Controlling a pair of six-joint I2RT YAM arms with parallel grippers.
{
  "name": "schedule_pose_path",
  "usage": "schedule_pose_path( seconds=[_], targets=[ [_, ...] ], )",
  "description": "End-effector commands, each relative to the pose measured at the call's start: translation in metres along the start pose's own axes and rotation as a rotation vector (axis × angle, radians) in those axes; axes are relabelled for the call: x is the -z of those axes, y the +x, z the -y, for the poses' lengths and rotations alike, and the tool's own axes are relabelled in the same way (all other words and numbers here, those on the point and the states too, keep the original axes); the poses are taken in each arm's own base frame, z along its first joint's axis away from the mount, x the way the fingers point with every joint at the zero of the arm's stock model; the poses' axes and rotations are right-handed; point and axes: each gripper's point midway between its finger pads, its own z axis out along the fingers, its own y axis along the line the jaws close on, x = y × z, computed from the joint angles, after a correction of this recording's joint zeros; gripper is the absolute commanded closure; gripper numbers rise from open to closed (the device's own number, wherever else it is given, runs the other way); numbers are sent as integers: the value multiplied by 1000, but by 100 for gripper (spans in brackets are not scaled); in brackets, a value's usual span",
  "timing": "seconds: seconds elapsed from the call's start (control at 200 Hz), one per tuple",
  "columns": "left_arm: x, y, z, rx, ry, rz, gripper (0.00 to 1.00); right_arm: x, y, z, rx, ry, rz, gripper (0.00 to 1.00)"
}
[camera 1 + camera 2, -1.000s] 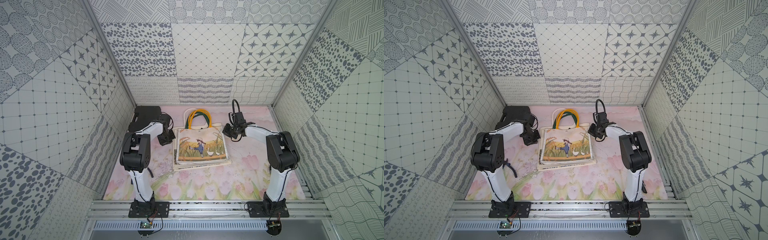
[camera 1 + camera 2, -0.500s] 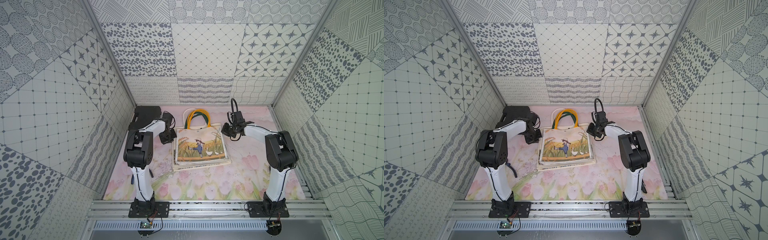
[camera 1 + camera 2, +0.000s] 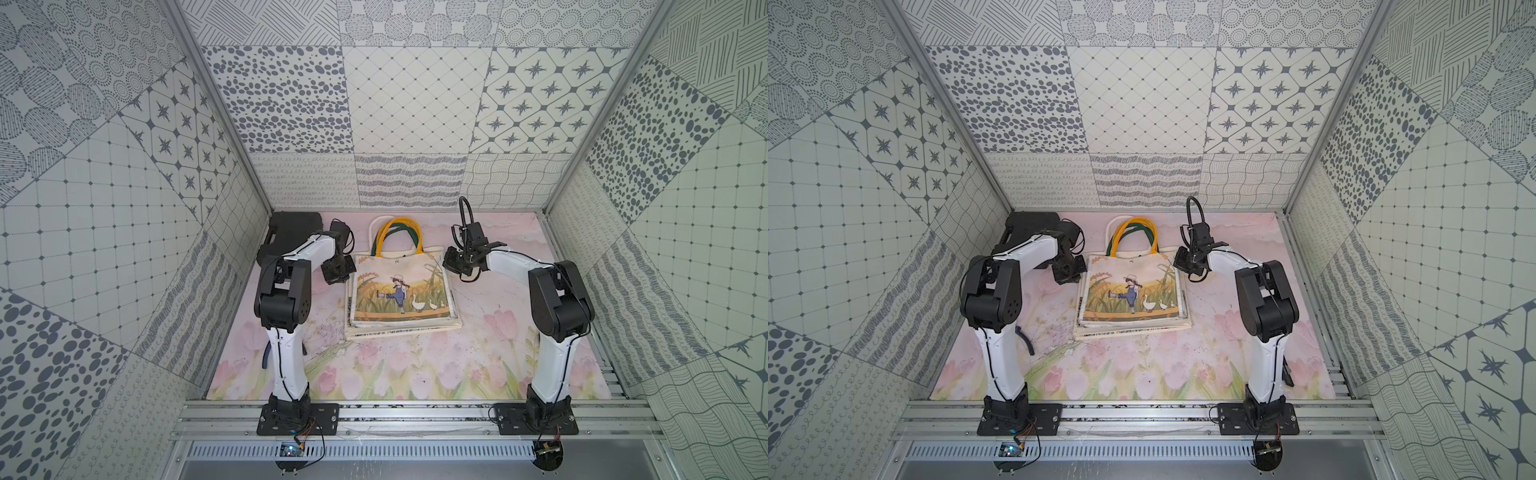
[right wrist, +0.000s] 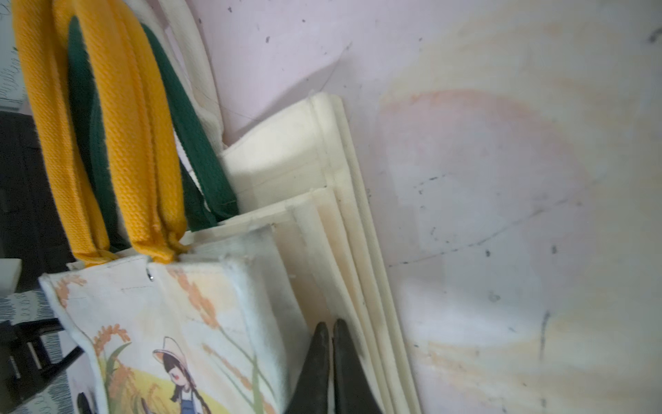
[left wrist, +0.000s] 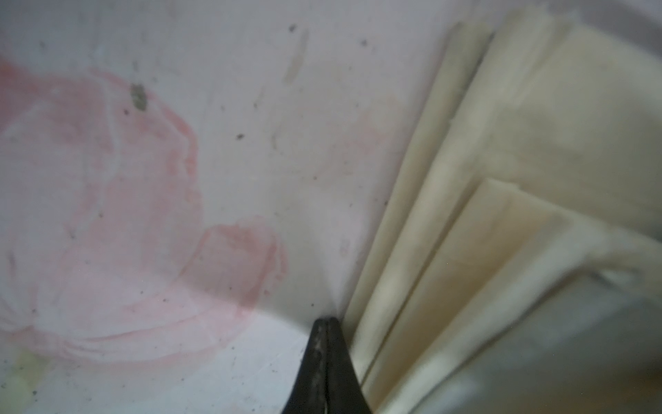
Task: Put away the canvas bag
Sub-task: Adjust the canvas bag at the center of the board.
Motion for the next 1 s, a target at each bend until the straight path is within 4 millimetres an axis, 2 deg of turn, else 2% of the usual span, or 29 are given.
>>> schedule_pose_path(
  seconds=[0.0,0.195,0.33,0.455,0.535,0.625,0.755,0.885,0.995],
  targets=[
    [1,-7,35,-38,123,-6,95,30,-13,15,4,68,91,84],
    [1,-9,41,-36,146,-6,94,66,-12,49,-56,126,149,84],
    [5,-7,55,-63,216,-6,93,79,-3,65,-93,147,147,84],
    [14,-2,42,-67,163,10,94,82,14,70,-92,151,101,84],
    [21,12,26,-65,122,10,94,84,29,69,-88,123,63,83],
    [27,35,10,-44,110,-7,94,89,48,64,-67,80,22,82],
    [43,76,0,-10,161,-43,91,97,80,55,16,69,-41,78],
    [63,112,4,-17,273,-39,78,101,109,44,1,-23,-104,65],
    [74,127,4,-3,351,-23,62,103,122,40,-28,-90,-102,60]
  ],
)
